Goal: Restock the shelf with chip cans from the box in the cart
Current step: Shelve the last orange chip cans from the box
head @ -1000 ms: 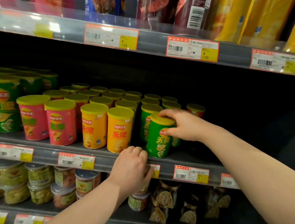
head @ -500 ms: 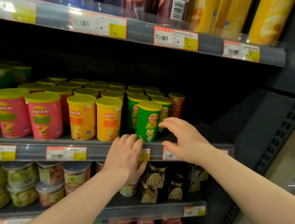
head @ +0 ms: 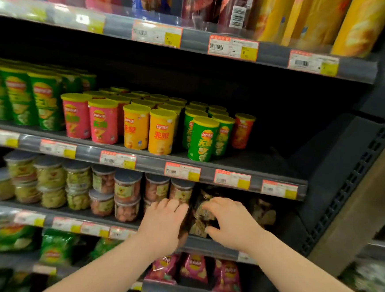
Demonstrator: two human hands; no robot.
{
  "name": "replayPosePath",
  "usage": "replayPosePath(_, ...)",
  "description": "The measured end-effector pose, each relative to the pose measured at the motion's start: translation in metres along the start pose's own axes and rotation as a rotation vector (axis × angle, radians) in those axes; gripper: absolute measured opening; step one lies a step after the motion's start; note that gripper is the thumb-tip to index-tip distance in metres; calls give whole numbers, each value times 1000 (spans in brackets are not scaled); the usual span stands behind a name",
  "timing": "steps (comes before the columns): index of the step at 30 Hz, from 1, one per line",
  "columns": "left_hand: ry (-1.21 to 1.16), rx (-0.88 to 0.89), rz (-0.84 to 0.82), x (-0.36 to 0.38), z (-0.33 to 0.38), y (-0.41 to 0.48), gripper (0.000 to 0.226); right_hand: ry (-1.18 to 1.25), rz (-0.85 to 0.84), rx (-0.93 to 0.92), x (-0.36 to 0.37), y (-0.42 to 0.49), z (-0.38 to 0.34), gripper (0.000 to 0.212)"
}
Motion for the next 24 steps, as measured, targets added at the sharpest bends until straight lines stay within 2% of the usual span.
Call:
replayPosePath(10, -4, -265, -151, 31, 10, -121, 65, 95, -131, -202, 45, -52, -67, 59)
replayPosePath(20, -19, -543, -203, 43, -36, -223, 65, 80, -222, -415, 61, -57, -166, 60)
replayPosePath(24, -31, -624, -204, 42, -65, -263, 56, 74, -238, -475, 63, -48, -211, 54)
Point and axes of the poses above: each hand's wrist, its own y-axis towards the middle knuckle, its own x-axis out of the palm, z = x × y, the point moved 2 cm from there along y, towards the middle knuckle, and after that the axes turned 6 degrees about -y, right-handed, at the moved point
